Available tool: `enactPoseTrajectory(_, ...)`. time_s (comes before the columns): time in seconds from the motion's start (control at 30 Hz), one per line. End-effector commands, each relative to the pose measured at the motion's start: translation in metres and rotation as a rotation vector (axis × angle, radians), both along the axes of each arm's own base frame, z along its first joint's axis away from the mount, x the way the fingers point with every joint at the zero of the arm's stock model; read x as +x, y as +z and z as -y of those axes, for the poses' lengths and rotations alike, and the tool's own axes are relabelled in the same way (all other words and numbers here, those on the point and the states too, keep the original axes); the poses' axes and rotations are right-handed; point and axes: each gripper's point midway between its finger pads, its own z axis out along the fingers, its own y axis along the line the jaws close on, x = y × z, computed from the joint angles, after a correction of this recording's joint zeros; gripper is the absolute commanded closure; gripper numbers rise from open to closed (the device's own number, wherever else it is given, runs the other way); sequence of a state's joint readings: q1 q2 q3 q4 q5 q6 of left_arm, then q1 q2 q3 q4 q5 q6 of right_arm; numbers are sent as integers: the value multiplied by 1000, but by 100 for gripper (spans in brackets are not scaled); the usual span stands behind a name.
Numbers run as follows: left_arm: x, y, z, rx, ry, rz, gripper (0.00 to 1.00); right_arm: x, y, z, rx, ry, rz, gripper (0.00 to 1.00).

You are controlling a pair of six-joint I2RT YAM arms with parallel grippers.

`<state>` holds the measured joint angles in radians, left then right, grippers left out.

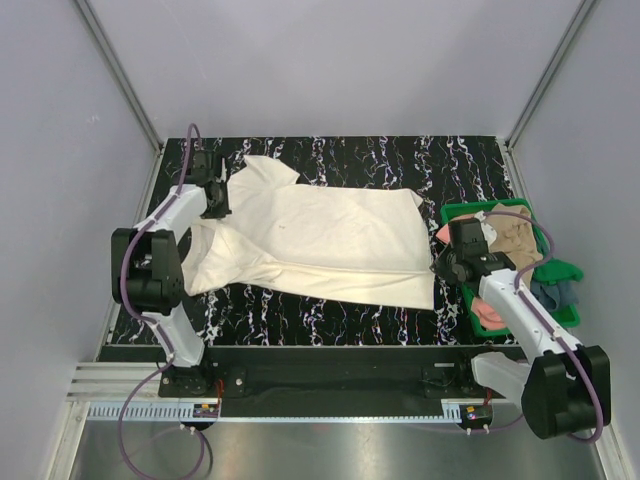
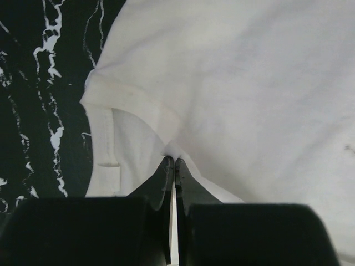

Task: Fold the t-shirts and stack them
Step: Fold the tshirt

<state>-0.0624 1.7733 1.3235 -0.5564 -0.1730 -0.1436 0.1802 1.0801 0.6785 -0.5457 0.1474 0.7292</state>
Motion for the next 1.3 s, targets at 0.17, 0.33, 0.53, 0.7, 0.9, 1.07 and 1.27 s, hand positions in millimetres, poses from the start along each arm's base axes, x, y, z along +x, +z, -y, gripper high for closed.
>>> enactPoseTrajectory(0.17, 16, 9, -23, 93, 86, 7, 100, 29, 8, -10, 11, 66, 62, 100)
enactPoseTrajectory(0.33, 25, 4, -19, 80, 86, -5, 100, 40, 6, -4, -26, 38, 60, 100)
enactPoseTrajectory(0.53, 29, 6, -31, 113, 169, 14, 100, 45, -10, 1, -61, 19, -2, 100)
enactPoseTrajectory(0.7, 42, 3, -24, 84, 148, 7, 96, 48, -14, -1, -62, 30, -21, 99)
enactPoseTrajectory(0.9, 33, 47, -26, 179, 167, 98, 60, 50, 15, 7, -98, 10, 1, 76)
enactPoseTrajectory(1.07, 2, 78, -21, 145, 224, 175, 48, 33, 20, -21, 62, 57, -21, 68)
enactPoseTrajectory(1.27, -62, 44, 25, -302, 338, 176, 55, 29, 9, -62, 265, 106, 22, 70)
